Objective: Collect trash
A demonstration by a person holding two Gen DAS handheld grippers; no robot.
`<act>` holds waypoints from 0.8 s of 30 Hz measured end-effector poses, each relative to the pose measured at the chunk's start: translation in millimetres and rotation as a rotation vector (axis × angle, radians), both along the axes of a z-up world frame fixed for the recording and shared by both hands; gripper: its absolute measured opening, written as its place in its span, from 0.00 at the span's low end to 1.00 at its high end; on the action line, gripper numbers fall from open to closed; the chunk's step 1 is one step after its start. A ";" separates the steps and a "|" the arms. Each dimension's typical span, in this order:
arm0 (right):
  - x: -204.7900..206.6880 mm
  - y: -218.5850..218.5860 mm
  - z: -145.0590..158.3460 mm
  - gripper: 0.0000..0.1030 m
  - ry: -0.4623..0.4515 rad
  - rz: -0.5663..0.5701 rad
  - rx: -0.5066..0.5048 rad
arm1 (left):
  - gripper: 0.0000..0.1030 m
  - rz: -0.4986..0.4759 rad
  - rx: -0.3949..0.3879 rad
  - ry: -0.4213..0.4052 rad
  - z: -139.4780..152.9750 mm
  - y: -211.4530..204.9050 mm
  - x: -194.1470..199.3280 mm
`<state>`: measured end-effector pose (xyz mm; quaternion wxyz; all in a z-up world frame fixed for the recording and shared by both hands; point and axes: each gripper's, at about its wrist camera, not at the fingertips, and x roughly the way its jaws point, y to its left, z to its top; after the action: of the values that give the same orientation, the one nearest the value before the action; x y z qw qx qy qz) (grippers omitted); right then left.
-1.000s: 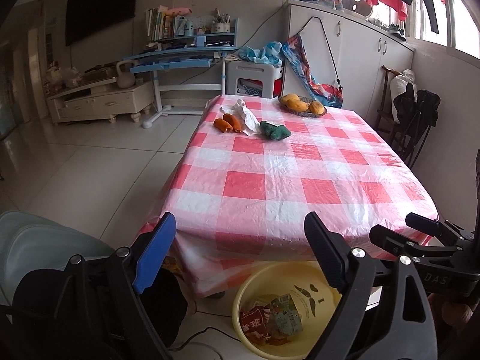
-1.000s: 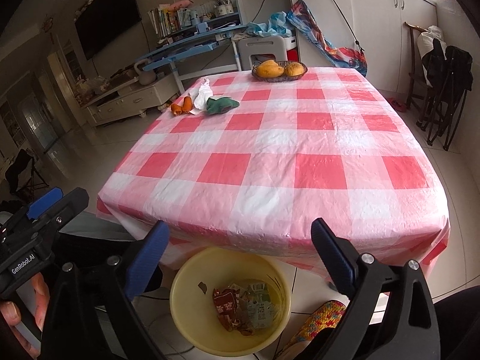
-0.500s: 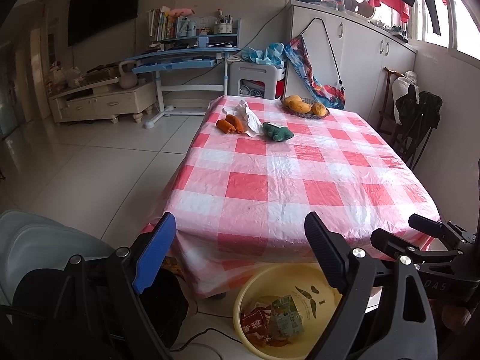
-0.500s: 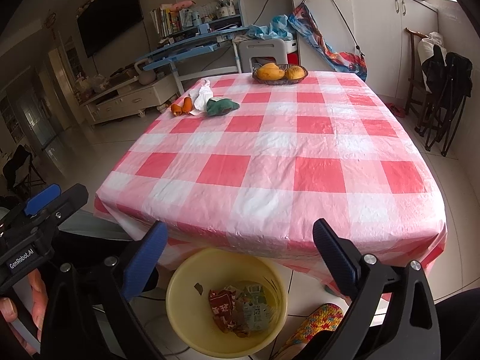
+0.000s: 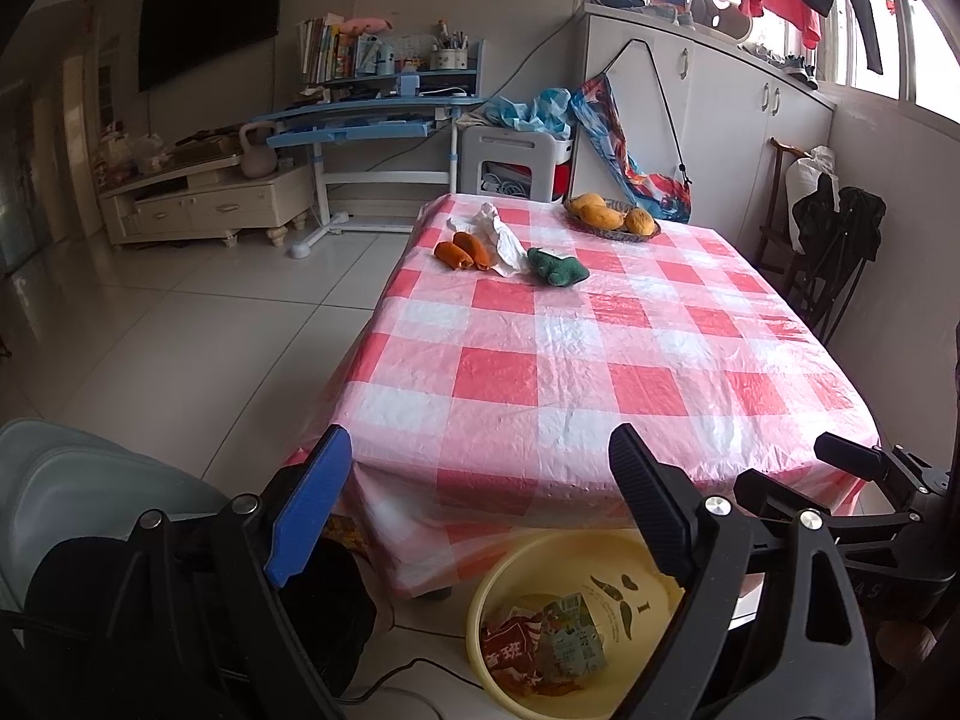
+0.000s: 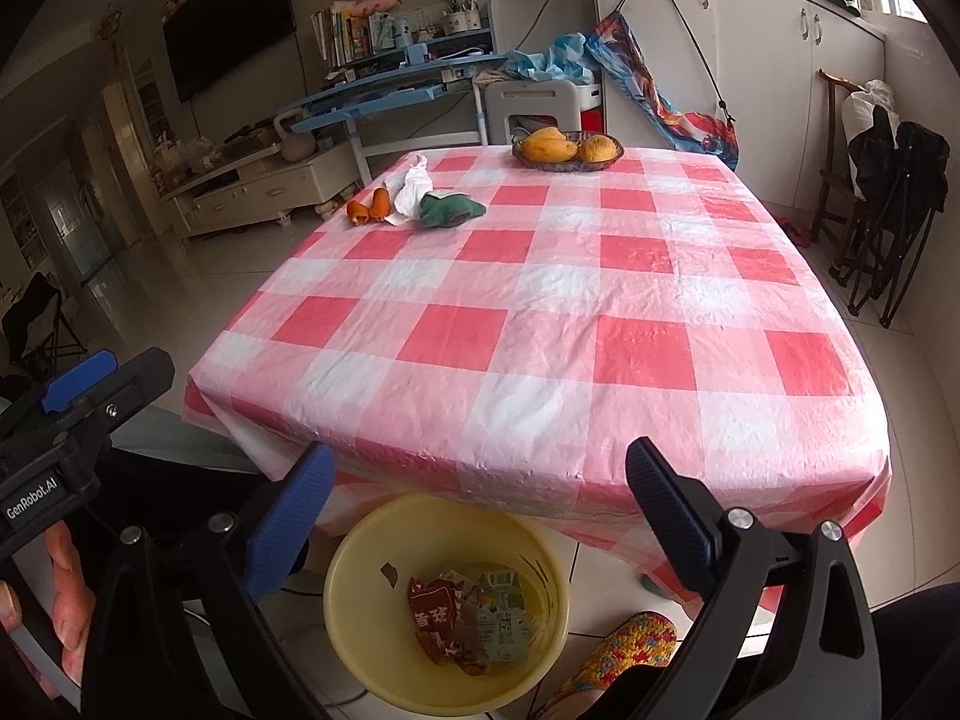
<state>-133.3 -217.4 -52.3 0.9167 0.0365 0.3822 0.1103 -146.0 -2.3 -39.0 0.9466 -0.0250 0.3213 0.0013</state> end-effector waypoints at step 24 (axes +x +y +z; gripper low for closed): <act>-0.2 3.1 -2.3 0.91 0.005 0.009 -0.009 | 0.82 0.000 0.001 0.002 -0.8 -1.4 0.6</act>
<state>-133.5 -214.3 -54.6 0.9154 0.0311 0.3852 0.1125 -145.4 -3.7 -39.8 0.9464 -0.0244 0.3222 0.0016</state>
